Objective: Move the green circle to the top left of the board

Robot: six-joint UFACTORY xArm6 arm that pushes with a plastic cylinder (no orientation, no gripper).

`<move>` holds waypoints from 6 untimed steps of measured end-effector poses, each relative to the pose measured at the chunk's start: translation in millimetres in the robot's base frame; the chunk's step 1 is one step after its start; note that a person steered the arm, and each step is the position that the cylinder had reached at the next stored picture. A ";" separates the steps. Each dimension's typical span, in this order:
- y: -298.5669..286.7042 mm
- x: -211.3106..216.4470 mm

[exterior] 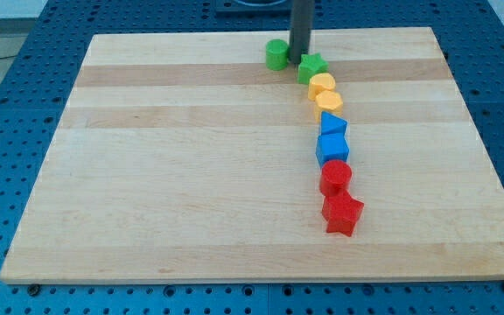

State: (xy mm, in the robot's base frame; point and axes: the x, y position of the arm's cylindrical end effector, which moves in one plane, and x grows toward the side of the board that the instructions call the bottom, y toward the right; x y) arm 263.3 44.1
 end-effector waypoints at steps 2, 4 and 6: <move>-63.3 -3.9; -108.6 -21.8; -158.5 -23.8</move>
State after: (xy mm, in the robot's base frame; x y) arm 239.6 -114.4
